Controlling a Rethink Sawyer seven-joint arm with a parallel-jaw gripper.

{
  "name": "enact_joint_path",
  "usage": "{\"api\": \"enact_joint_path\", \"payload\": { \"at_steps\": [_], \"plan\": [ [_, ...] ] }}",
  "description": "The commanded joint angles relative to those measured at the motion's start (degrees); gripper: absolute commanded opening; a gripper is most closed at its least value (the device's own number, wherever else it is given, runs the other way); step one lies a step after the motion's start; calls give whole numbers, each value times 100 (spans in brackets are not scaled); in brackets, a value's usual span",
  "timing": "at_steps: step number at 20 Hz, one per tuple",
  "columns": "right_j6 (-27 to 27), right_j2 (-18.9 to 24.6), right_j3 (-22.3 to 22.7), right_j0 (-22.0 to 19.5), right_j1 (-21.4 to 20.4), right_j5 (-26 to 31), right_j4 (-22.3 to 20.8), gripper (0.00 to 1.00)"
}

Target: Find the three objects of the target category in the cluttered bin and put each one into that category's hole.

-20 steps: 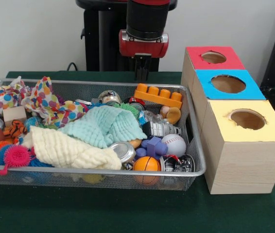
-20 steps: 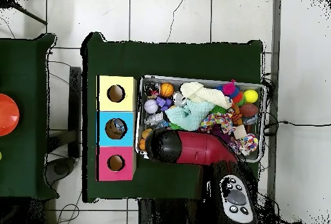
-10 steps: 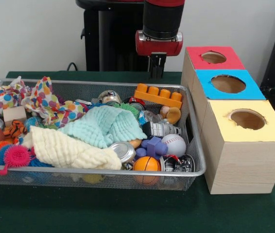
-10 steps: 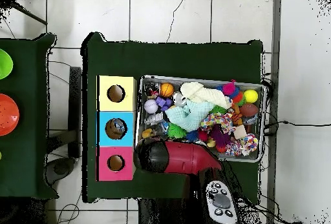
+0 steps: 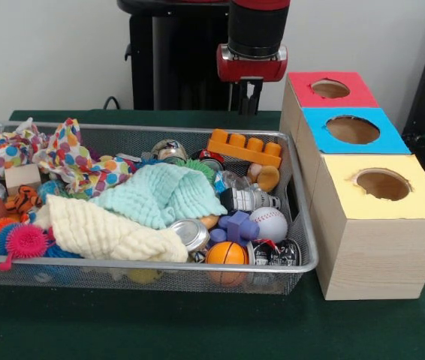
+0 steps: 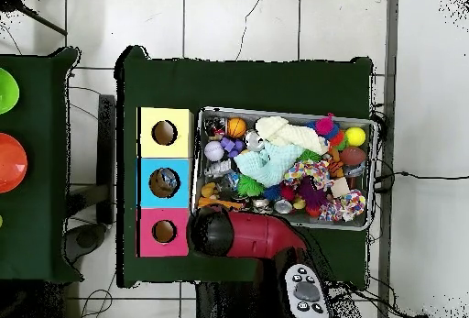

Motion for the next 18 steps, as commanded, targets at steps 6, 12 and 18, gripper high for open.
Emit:
{"api": "enact_joint_path", "payload": {
  "at_steps": [6,12,18],
  "plan": [
    [781,4,-922,120,391,789,137,0],
    [816,40,-1177,175,615,840,187,0],
    [847,72,-1277,205,721,735,200,0]
  ]
}}
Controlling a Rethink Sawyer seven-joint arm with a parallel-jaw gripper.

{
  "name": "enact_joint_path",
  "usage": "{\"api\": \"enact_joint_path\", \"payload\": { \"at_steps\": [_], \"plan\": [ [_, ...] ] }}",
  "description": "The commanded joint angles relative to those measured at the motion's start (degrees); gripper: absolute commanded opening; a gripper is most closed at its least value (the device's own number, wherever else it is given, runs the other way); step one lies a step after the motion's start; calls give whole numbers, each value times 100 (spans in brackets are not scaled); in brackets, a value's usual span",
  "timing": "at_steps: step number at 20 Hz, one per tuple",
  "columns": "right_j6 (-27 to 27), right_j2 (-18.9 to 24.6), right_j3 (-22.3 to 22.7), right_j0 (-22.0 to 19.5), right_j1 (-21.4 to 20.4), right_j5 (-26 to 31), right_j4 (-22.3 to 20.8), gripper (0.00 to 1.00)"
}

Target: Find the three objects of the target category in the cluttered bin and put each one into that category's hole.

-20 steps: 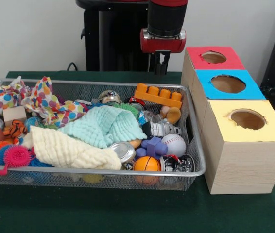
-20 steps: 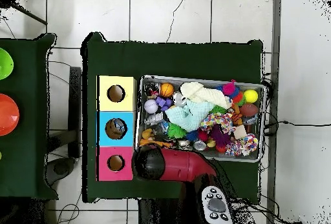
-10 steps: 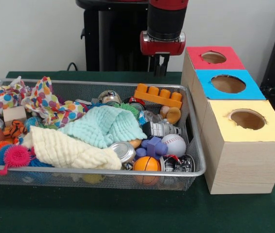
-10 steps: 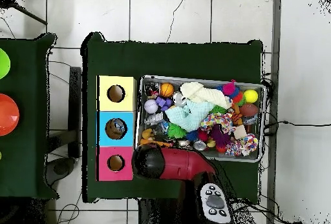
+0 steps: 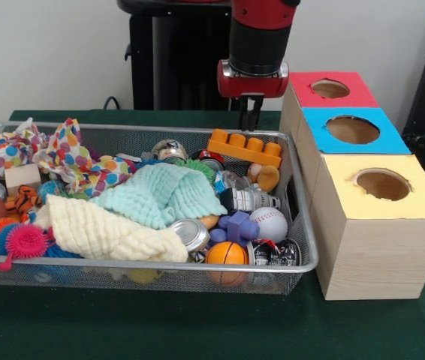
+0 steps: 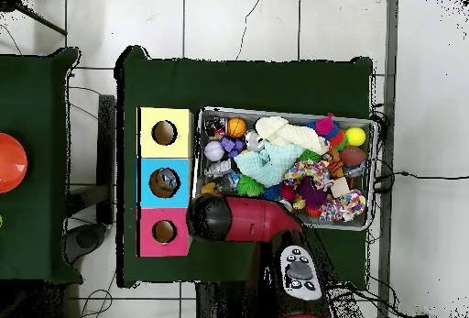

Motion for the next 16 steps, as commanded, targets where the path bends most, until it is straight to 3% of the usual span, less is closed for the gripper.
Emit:
{"api": "enact_joint_path", "payload": {
  "at_steps": [1,9,16],
  "plan": [
    [821,183,-776,43,376,495,206,0],
    [743,208,-1103,47,533,675,213,0],
    [602,239,-1127,-74,581,619,123,0]
  ]
}}
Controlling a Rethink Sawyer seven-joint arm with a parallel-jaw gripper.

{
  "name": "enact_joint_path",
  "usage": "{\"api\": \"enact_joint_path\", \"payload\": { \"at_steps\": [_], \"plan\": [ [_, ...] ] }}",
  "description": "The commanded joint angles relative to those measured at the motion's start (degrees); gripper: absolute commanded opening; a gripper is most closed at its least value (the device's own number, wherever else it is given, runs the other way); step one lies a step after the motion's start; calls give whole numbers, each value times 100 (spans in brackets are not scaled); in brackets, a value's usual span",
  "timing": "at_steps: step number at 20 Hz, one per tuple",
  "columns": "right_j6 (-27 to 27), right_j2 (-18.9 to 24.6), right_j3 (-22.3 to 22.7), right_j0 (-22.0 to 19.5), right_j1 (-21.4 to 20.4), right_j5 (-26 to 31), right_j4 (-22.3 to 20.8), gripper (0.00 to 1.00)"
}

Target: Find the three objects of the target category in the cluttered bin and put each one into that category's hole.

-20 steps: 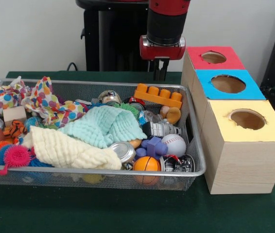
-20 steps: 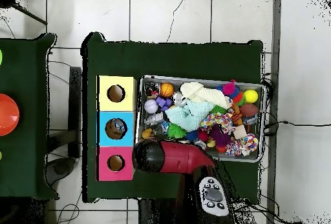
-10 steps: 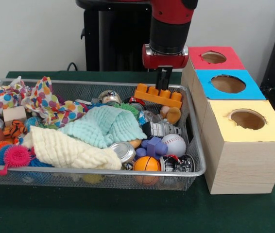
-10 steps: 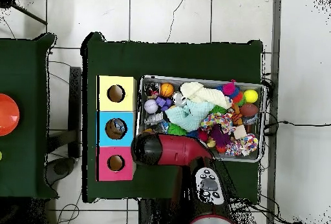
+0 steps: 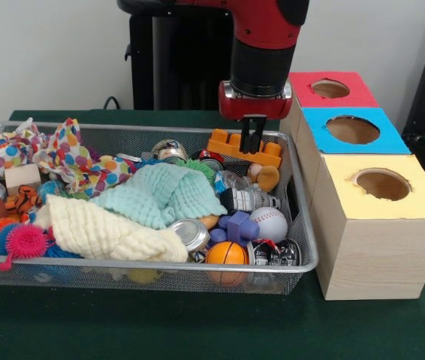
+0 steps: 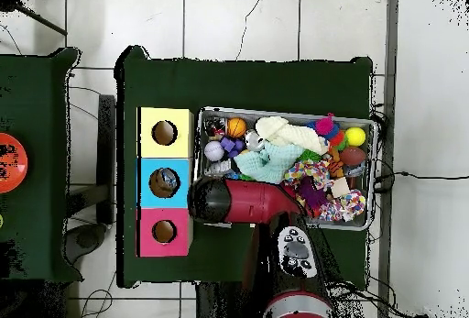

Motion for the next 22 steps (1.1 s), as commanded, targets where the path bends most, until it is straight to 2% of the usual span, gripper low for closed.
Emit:
{"api": "enact_joint_path", "payload": {
  "at_steps": [1,13,22],
  "plan": [
    [559,239,-536,-168,272,595,101,0],
    [342,301,-409,-433,274,415,-78,0],
    [383,219,-552,-353,353,309,-171,0]
  ]
}}
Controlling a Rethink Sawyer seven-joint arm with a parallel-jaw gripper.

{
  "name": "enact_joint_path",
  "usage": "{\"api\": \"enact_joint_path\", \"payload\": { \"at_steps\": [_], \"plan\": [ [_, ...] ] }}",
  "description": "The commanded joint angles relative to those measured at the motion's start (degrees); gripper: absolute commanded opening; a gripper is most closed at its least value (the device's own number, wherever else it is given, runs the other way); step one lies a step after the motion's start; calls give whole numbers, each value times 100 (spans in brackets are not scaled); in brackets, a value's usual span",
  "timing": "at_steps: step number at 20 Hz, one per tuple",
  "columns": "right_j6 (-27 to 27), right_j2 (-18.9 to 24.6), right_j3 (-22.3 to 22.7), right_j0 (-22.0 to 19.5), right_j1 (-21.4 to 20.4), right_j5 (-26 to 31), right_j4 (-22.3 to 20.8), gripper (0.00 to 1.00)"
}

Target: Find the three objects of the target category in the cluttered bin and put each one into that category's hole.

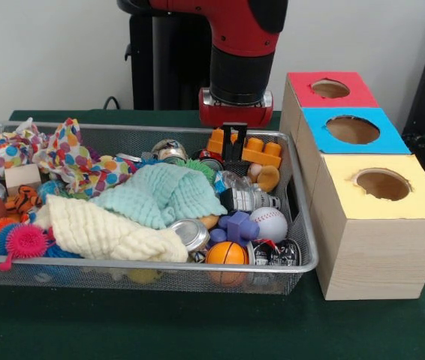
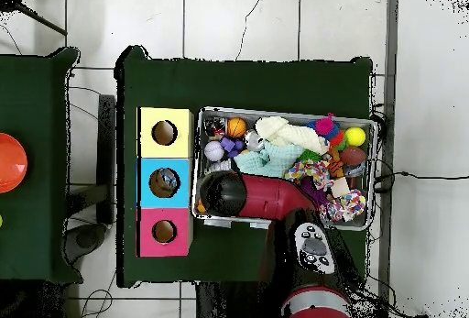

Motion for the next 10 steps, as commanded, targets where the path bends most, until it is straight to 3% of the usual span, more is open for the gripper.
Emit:
{"api": "enact_joint_path", "payload": {
  "at_steps": [1,10],
  "plan": [
    [405,187,-390,-48,241,314,-171,0],
    [554,75,-401,68,277,262,-126,0]
  ]
}}
